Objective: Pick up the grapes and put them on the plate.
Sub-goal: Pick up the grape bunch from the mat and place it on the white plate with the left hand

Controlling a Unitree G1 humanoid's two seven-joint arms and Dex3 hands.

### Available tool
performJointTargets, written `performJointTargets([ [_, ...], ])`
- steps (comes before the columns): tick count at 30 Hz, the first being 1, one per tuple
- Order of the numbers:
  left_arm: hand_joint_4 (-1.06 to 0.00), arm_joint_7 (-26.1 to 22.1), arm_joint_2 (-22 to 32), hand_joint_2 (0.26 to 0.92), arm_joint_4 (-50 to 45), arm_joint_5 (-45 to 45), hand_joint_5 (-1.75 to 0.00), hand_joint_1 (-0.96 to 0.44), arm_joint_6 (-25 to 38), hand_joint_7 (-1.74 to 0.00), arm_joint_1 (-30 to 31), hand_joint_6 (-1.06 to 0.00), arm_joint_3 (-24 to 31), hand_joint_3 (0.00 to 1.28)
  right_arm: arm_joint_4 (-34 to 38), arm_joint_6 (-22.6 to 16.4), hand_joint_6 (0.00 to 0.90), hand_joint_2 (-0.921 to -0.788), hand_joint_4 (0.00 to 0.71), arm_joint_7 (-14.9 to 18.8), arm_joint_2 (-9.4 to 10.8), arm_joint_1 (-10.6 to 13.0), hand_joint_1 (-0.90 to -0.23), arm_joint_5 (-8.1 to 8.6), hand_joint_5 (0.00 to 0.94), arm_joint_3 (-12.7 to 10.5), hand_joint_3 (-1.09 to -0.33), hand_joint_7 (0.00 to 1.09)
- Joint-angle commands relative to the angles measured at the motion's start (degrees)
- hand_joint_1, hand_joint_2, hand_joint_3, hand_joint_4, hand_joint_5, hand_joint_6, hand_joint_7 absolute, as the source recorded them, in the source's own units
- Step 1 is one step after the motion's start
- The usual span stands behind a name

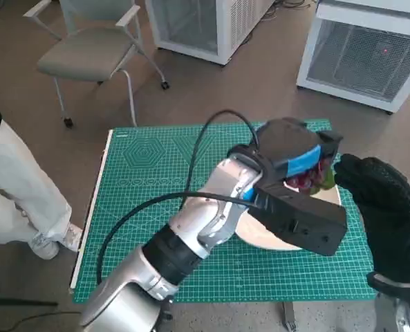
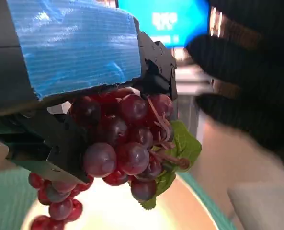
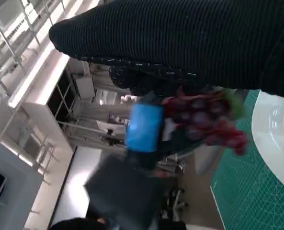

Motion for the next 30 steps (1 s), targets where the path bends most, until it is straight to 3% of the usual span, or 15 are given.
performJointTargets([
  [1, -0.39, 1.73, -0.64, 0.856, 3.88, -0.8, -1.65, 0.0, -1.61, -1.21, -2.03, -0.47, 0.27, 0.41, -0.75, 1.24, 0.267, -0.921, 0.433, -1.13, 0.28, 1.68, -0.321, 0.69, 0.834, -0.46, -0.607, 0.99],
  [4, -0.38, 1.6, -0.92, 0.843, 5.09, -1.21, -1.68, 0.0, -2.14, -1.2, -2.21, -0.48, 0.42, 0.43, -1.23, 1.47, 0.268, -0.921, 0.434, -1.65, 0.32, 2.03, -0.321, 0.61, 0.832, -0.54, -0.608, 0.99],
  [8, -0.46, 0.77, -1.08, 0.9, 5.92, -1.82, -1.57, 0.0, -2.47, -1.2, -2.38, -0.45, 0.61, 0.3, -1.55, 1.59, 0.269, -0.921, 0.435, -2.27, 0.47, 2.31, -0.321, 0.38, 0.828, -0.52, -0.608, 0.99],
  [14, -0.49, -1.26, -1.48, 0.831, 7.78, -4.16, -1.57, 0.0, -3.16, -1.08, -2.83, -0.58, 1.45, 0.36, -1.62, 1.64, 0.271, -0.921, 0.437, -3.11, 0.63, 2.25, -0.32, -0.04, 0.823, -0.39, -0.605, 0.98],
  [16, -0.55, -2.52, -1.69, 0.845, 8.64, -5.47, -1.48, 0.0, -3.26, -1.08, -3.01, -0.59, 2.03, 0.3, -1.65, 1.63, 0.271, -0.921, 0.438, -3.36, 0.71, 2.19, -0.32, -0.21, 0.822, -0.27, -0.604, 0.98],
  [18, -0.58, -4.23, -1.92, 0.878, 9.53, -6.85, -1.39, 0.03, -3.05, -1.08, -3.22, -0.55, 2.61, 0.23, -1.6, 1.61, 0.272, -0.921, 0.438, -3.54, 0.79, 2.11, -0.32, -0.34, 0.821, -0.16, -0.603, 0.98],
  [20, -0.55, -5.76, -2.05, 0.895, 10.27, -7.84, -1.33, 0.12, -2.66, -0.92, -3.48, -0.46, 2.94, 0.2, -1.49, 1.6, 0.272, -0.921, 0.439, -3.69, 0.83, 2.0, -0.32, -0.45, 0.819, -0.07, -0.602, 0.98],
  [22, -0.51, -6.77, -2.12, 0.886, 10.97, -8.29, -1.05, 0.09, -2.27, -0.64, -3.78, -0.37, 2.99, 0.16, -1.38, 1.57, 0.273, -0.921, 0.439, -3.8, 0.85, 1.89, -0.319, -0.57, 0.818, 0.03, -0.601, 0.98],
  [25, -0.42, -7.41, -2.13, 0.874, 11.91, -7.95, -0.44, -0.09, -1.75, -0.33, -4.22, -0.35, 2.55, 0.07, -1.22, 1.43, 0.273, -0.921, 0.44, -3.79, 0.86, 1.76, -0.319, -0.67, 0.816, 0.19, -0.6, 0.98],
  [27, -0.33, -7.46, -2.14, 0.874, 12.49, -7.48, -0.21, -0.14, -1.44, -0.23, -4.46, -0.34, 2.21, 0.04, -1.11, 1.27, 0.274, -0.921, 0.441, -3.7, 0.85, 1.7, -0.319, -0.73, 0.815, 0.31, -0.6, 0.98],
  [30, -0.22, -7.01, -2.2, 0.874, 13.17, -6.93, -0.07, -0.18, -1.13, -0.15, -4.65, -0.34, 1.93, 0.02, -0.88, 0.99, 0.274, -0.921, 0.442, -3.48, 0.78, 1.61, -0.32, -0.77, 0.815, 0.45, -0.6, 0.98],
])
